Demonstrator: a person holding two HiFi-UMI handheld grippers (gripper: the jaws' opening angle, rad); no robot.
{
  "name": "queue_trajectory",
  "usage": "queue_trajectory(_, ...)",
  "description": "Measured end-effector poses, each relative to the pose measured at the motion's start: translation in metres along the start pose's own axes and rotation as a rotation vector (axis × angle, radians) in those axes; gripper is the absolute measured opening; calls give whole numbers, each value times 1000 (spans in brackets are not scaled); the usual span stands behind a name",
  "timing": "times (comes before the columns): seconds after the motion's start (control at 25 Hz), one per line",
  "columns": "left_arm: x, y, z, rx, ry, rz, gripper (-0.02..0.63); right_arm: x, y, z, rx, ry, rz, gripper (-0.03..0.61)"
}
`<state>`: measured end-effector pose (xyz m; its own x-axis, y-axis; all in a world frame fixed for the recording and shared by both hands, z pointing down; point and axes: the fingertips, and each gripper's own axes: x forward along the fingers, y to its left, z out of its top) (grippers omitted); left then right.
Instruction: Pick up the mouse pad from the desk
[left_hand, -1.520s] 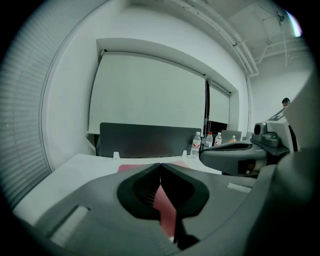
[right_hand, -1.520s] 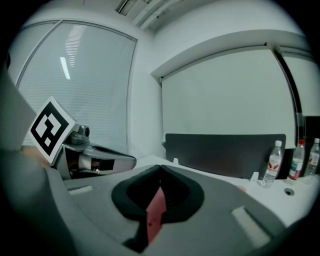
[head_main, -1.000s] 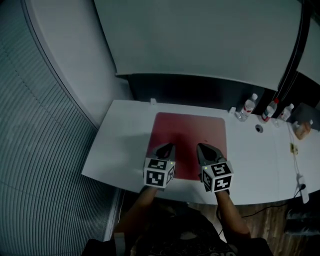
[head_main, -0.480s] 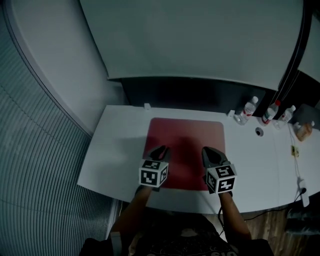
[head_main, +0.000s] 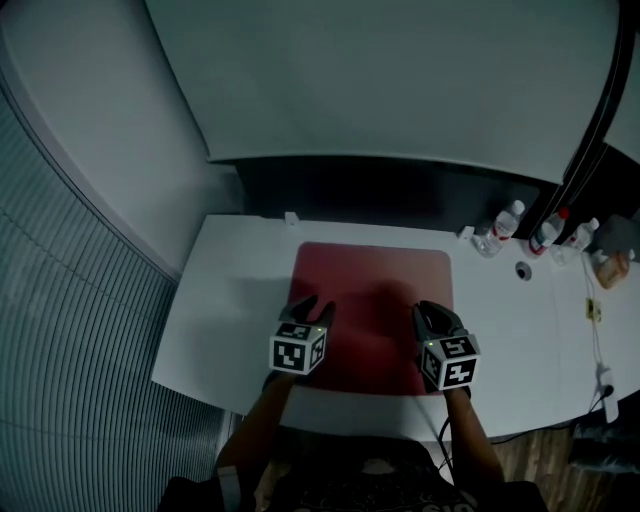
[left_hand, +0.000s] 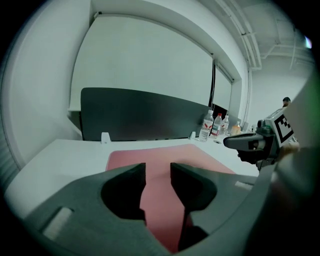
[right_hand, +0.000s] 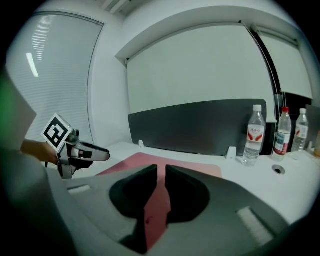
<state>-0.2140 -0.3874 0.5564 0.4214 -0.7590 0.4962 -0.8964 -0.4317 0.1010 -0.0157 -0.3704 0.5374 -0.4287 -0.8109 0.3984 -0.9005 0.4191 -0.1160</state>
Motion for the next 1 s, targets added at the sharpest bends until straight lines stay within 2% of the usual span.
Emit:
queue_trajectory(0.44, 25, 30, -27, -10, 91, 4, 212, 14, -35, -25, 49, 67, -31, 109)
queue_trajectory(0.6, 32, 41, -36, -32, 116, 13, 233, 17, -50, -45, 87, 116, -49, 132)
queue_trajectory(1.0, 43, 63, -53, -57, 164, 40, 295, 24, -77, -70, 89, 176, -96, 207)
